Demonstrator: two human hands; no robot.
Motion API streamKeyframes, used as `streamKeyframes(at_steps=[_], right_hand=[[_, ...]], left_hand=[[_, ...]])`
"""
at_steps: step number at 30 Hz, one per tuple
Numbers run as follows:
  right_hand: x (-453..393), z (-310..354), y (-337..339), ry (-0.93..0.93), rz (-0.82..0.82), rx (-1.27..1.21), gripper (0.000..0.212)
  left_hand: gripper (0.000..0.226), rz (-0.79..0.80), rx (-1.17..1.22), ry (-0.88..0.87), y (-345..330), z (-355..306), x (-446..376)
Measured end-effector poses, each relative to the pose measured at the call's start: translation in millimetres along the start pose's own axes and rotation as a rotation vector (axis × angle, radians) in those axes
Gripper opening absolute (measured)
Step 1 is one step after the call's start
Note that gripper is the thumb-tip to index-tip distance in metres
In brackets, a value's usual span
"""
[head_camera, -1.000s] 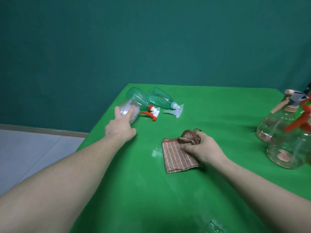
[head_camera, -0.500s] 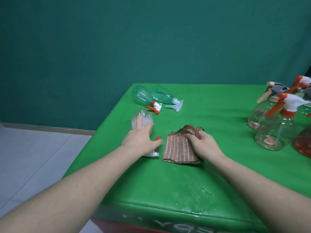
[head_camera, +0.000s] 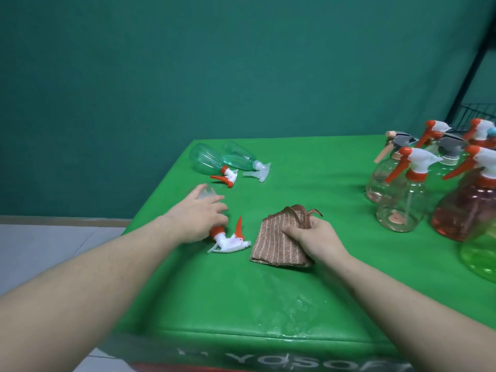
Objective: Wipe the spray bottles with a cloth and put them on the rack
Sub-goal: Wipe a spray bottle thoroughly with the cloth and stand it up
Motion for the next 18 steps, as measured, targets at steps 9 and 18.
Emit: streamKeyframes(at_steps=[9,18], right_hand=[[27,-3,30,-0.045,-0.03,-0.259,0.007],[79,-10,57,-0.023,-0.016,-0.33,0.014]], left_hand=[[0.036,-0.045,0.24,0.097,27,-21,17],[0.044,-0.279,0.472,0.142,89,-94,44]])
Point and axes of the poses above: each hand's wrist, its own x-axis away from the middle knuckle, its own y-axis out of the back of the hand, z = x × y, the point moved 9 cm from there along -x, towards the middle knuckle, and after that the axes turned 2 degrees about z, right-handed, at the moved point
